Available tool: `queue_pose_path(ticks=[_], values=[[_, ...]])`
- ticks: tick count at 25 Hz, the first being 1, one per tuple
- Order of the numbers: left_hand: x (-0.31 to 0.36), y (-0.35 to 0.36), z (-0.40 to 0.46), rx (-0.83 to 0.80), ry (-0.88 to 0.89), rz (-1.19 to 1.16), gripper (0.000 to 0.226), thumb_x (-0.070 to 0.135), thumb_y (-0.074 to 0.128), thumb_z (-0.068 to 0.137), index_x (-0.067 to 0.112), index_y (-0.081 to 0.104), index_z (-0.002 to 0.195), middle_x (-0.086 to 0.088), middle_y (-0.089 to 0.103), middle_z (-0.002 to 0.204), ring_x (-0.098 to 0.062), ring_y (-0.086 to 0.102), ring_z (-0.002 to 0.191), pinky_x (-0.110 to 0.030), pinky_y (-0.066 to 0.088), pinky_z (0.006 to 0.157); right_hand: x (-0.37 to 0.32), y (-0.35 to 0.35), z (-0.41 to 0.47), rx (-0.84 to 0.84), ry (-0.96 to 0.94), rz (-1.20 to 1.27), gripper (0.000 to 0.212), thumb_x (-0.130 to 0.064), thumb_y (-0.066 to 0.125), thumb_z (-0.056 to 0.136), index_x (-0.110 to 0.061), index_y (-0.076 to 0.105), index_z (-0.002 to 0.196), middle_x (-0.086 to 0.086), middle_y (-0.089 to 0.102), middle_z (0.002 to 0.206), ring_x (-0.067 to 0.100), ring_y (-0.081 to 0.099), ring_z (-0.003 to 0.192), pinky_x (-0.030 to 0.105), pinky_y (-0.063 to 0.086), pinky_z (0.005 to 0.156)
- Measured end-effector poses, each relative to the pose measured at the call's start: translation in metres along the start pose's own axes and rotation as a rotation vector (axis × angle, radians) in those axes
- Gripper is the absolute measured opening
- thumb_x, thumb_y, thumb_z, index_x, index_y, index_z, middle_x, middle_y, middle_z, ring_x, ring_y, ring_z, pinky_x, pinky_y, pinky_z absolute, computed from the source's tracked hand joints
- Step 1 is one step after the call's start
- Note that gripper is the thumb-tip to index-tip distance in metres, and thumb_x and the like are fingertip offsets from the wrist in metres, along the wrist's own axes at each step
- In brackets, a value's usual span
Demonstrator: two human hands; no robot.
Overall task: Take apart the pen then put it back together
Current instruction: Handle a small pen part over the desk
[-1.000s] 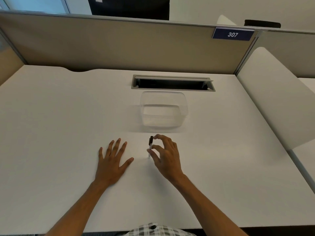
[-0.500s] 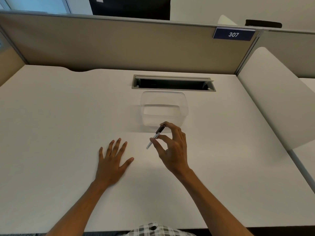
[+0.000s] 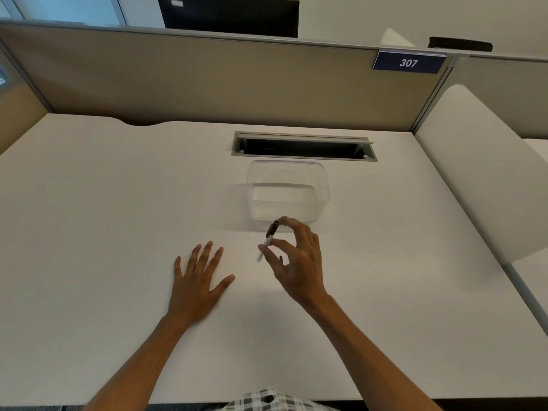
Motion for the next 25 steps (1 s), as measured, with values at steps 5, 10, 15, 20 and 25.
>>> queue_pose_path(ticks=[5,10,15,20,25], values=[[0.0,0.0,0.0,0.001,0.004,-0.007,0.076,0.074,0.013,0.087,0.031,0.019,0.149,0.001,0.016,0.158,-0.021,0.011,0.146,-0.057,0.009,0.114,0.006,0.016,-0.013,-0.038,0.04,-0.007,0.015,-0.029,0.072,0.086,-0.015,0.076,0.087,0.006,0.064,0.122,0.017,0.053,0.118,0.029,0.042,0.09],[-0.001,0.0,-0.001,0.004,0.003,-0.01,0.076,0.074,0.013,0.087,0.031,0.019,0.149,0.002,0.016,0.158,-0.02,0.011,0.145,-0.057,0.009,0.114,0.026,0.043,-0.039,-0.198,0.124,0.015,0.013,-0.029,0.074,0.084,-0.018,0.075,0.09,0.001,0.064,0.122,0.016,0.057,0.113,0.037,0.05,0.086],[0.0,0.0,-0.001,0.006,0.008,-0.004,0.077,0.075,0.011,0.086,0.031,0.018,0.149,0.001,0.016,0.159,-0.021,0.011,0.146,-0.056,0.007,0.114,0.021,0.018,-0.015,-0.066,0.153,0.067,0.013,-0.03,0.076,0.082,-0.017,0.076,0.086,0.004,0.062,0.123,0.014,0.052,0.118,0.025,0.038,0.09],[-0.001,0.001,0.0,0.007,0.01,-0.003,0.075,0.074,0.013,0.087,0.032,0.018,0.149,0.001,0.016,0.159,-0.02,0.012,0.146,-0.057,0.008,0.114,0.027,0.027,-0.028,-0.099,0.219,0.091,0.014,-0.031,0.076,0.082,-0.018,0.077,0.087,0.003,0.062,0.124,0.012,0.051,0.117,0.034,0.046,0.087],[-0.001,0.001,0.0,0.002,0.002,0.004,0.075,0.073,0.013,0.087,0.032,0.019,0.149,0.001,0.017,0.158,-0.021,0.013,0.145,-0.057,0.01,0.113,0.033,0.034,-0.037,-0.18,0.229,0.071,0.014,-0.032,0.076,0.081,-0.018,0.078,0.085,0.003,0.063,0.123,0.011,0.05,0.116,0.036,0.047,0.086]])
Point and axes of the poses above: each hand's wrist, its own z-axis towards the middle knuckle, its own y-axis out of the palm, x = y × z, the point moved 7 cm from there along z, towards the middle knuckle
